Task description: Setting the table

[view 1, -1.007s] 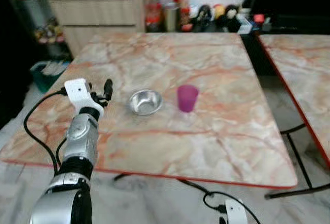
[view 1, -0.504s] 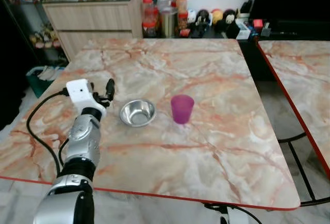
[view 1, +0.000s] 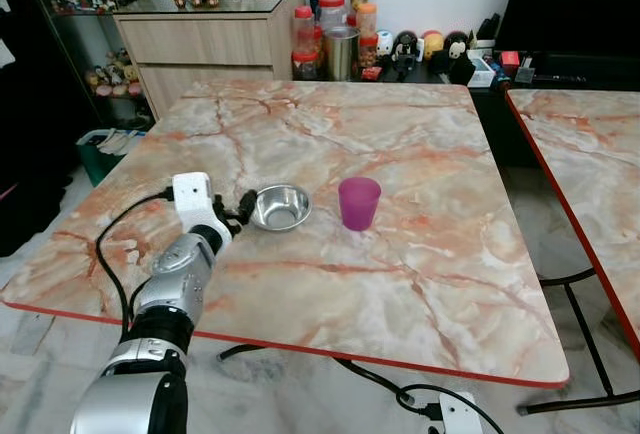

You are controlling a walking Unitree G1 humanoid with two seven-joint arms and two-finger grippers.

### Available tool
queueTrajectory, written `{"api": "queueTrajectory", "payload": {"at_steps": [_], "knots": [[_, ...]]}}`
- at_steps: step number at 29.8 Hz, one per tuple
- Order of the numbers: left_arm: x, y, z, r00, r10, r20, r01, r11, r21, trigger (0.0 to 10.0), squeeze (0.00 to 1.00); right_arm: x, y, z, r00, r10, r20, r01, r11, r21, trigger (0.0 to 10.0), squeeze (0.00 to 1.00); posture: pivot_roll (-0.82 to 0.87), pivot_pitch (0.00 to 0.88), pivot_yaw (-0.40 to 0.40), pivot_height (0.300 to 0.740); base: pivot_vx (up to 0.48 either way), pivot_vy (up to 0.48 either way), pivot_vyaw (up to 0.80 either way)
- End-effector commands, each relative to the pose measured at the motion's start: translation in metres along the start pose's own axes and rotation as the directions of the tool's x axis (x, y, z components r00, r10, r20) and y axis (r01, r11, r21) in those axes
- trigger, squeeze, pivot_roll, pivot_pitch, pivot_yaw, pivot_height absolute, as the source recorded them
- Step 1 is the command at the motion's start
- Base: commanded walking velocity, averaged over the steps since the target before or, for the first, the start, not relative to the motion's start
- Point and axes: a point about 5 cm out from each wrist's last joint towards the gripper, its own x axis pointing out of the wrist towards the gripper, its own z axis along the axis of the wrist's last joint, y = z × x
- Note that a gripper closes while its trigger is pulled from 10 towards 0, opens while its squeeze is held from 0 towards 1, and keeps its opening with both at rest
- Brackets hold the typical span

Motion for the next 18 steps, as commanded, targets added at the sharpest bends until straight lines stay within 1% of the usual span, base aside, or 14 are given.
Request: {"api": "queueTrajectory", "payload": {"at_steps": [1,3,7,9,11,13,14,15,16,18], "knots": [[0.006,-0.001,0.011,1.000,0.018,0.003,-0.018,0.999,-0.048,10.0,0.00,0.000,0.002,0.001,1.000,0.001,0.005,-0.001,1.000,-0.001,10.0,0.00,0.04,0.000,0.049,0.740,0.000,0.000,0.00],[0.008,-0.001,0.014,0.999,0.036,-0.003,-0.037,0.995,-0.090,10.0,0.00,0.000,0.001,0.002,1.000,-0.001,0.006,0.001,1.000,0.002,10.0,0.00,0.04,0.000,0.049,0.740,0.000,0.000,0.00],[0.010,-0.002,0.017,0.999,0.035,-0.012,-0.036,0.994,-0.108,10.0,0.00,0.001,0.001,0.003,1.000,-0.003,0.008,0.003,1.000,0.004,10.0,0.00,0.04,0.000,0.049,0.740,0.000,0.000,0.00],[0.011,0.001,0.017,0.997,0.070,-0.031,-0.073,0.993,-0.097,10.0,0.00,0.001,0.001,0.004,1.000,-0.008,0.011,0.008,1.000,0.009,10.0,0.00,0.04,0.000,0.054,0.740,0.000,0.000,0.00],[0.012,0.006,0.016,0.992,0.119,-0.050,-0.124,0.987,-0.105,10.0,0.00,0.001,0.000,0.004,1.000,-0.012,0.011,0.012,1.000,0.014,10.0,0.00,0.03,0.000,0.055,0.740,0.000,0.000,0.00],[0.011,0.009,0.013,0.986,0.155,-0.068,-0.162,0.979,-0.127,10.0,0.00,0.001,0.000,0.004,1.000,-0.014,0.010,0.013,1.000,0.017,10.0,0.00,0.03,0.000,0.056,0.740,0.000,0.000,0.00],[0.010,0.014,0.009,0.978,0.190,-0.083,-0.201,0.969,-0.142,10.0,0.00,0.001,0.000,0.003,1.000,-0.012,0.009,0.012,1.000,0.016,10.0,0.00,0.03,0.000,0.058,0.740,0.000,0.000,0.00],[0.010,0.014,0.009,0.978,0.190,-0.083,-0.201,0.969,-0.142,10.0,0.00,0.001,0.000,0.003,1.000,-0.012,0.009,0.012,1.000,0.016,10.0,0.00,0.03,0.000,0.058,0.740,0.000,0.000,0.00],[0.009,0.017,0.007,0.973,0.214,-0.091,-0.226,0.962,-0.154,10.0,0.00,0.001,0.000,0.003,1.000,-0.012,0.008,0.012,1.000,0.016,10.0,0.00,0.02,0.000,0.059,0.740,0.000,0.000,0.00],[0.008,0.019,0.005,0.969,0.228,-0.100,-0.242,0.954,-0.175,10.0,0.00,0.001,-0.001,0.003,1.000,-0.015,0.009,0.015,1.000,0.021,10.0,0.00,0.02,0.000,0.059,0.740,0.000,0.000,0.00]]}}
